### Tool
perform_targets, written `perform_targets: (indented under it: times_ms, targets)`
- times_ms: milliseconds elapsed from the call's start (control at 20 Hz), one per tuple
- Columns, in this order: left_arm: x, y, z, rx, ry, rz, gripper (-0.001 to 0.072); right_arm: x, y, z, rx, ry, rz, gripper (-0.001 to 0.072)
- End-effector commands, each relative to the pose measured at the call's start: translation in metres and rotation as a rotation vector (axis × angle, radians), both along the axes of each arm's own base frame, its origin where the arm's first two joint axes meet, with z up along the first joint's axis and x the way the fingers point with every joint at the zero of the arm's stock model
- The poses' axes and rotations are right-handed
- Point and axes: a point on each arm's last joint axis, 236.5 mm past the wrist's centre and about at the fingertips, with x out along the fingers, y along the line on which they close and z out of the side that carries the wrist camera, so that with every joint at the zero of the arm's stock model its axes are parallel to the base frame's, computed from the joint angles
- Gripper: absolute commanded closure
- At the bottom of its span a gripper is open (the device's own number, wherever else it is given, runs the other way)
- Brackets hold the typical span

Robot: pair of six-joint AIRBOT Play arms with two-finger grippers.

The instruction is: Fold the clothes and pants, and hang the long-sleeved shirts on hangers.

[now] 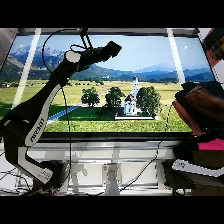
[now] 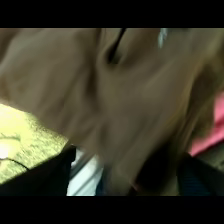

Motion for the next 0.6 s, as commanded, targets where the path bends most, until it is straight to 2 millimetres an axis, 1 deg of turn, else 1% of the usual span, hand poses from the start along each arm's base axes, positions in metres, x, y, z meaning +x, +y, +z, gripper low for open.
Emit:
perform_targets:
  times_ms: [0, 150, 200, 250, 350, 450, 500, 550]
  targets:
    - [0.0, 0.001, 0.0, 0.0, -0.001, 0.001, 0.0196, -0.009, 0.003, -0.006, 0.028, 0.022, -0.013, 0.0028]
    - [0.0, 0.001, 0.0, 0.0, -0.001, 0.001, 0.0196, -0.003, 0.002, 0.002, 0.003, -0.028, -0.004, 0.0028]
    - [0.0, 0.001, 0.0, 0.001, -0.001, 0.001, 0.0196, 0.002, -0.002, 0.01, -0.027, -0.065, 0.001, 0.0029]
    - [0.001, 0.001, 0.0, 0.0, -0.001, 0.002, 0.0196, 0.012, -0.006, 0.021, -0.065, -0.124, 0.012, 0.0029]
    - [0.0, 0.001, 0.0, 0.0, -0.001, 0.001, 0.0196, 0.032, -0.012, 0.052, -0.134, -0.255, 0.035, 0.0029]
    - [0.0, 0.001, 0.0, 0.0, -0.001, 0.001, 0.0196, 0.054, -0.013, 0.09, -0.197, -0.404, 0.075, 0.0032]
    - [0.0, 0.001, 0.0, 0.0, -0.001, 0.001, 0.0196, 0.072, -0.004, 0.114, -0.206, -0.513, 0.125, 0.0033]
    - [0.001, 0.001, 0.0, 0.0, -0.001, 0.002, 0.0196, 0.092, 0.009, 0.142, -0.208, -0.637, 0.187, 0.0037]
